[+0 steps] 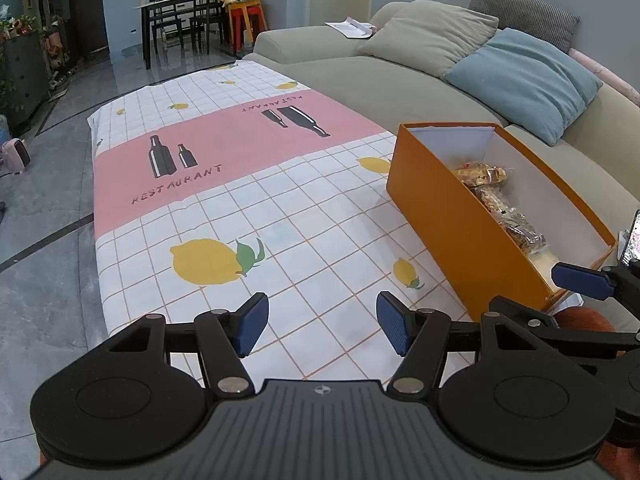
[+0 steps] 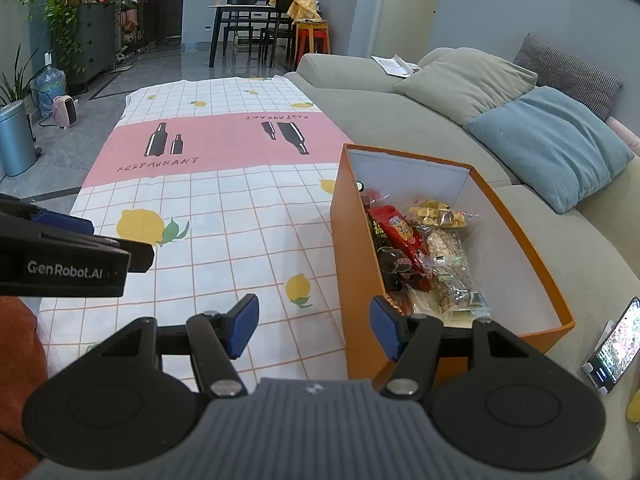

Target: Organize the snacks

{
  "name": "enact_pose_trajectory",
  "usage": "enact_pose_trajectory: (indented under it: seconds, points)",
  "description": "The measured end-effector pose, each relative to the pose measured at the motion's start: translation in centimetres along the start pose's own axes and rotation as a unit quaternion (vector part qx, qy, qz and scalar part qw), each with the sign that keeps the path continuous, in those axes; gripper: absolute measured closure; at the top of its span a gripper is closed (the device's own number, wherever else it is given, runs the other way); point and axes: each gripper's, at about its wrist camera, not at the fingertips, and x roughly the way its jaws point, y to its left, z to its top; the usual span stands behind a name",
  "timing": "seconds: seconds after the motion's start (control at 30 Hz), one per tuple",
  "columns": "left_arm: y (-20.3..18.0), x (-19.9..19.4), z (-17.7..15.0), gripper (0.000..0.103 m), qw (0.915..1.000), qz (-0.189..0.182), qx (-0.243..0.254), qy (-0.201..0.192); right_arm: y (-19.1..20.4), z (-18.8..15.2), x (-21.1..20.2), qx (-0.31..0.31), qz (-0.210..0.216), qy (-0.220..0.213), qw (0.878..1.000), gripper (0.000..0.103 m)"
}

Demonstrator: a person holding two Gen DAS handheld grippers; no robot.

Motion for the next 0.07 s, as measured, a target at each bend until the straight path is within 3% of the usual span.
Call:
enact_pose_trajectory:
  seconds: [0.07]
  points:
    - [-0.03, 0.02, 0.0, 0.03, 1.0, -0.001, 0.003, 0.002, 0.0, -0.02, -0.02, 0.0, 0.0, 0.0, 1.0, 0.042]
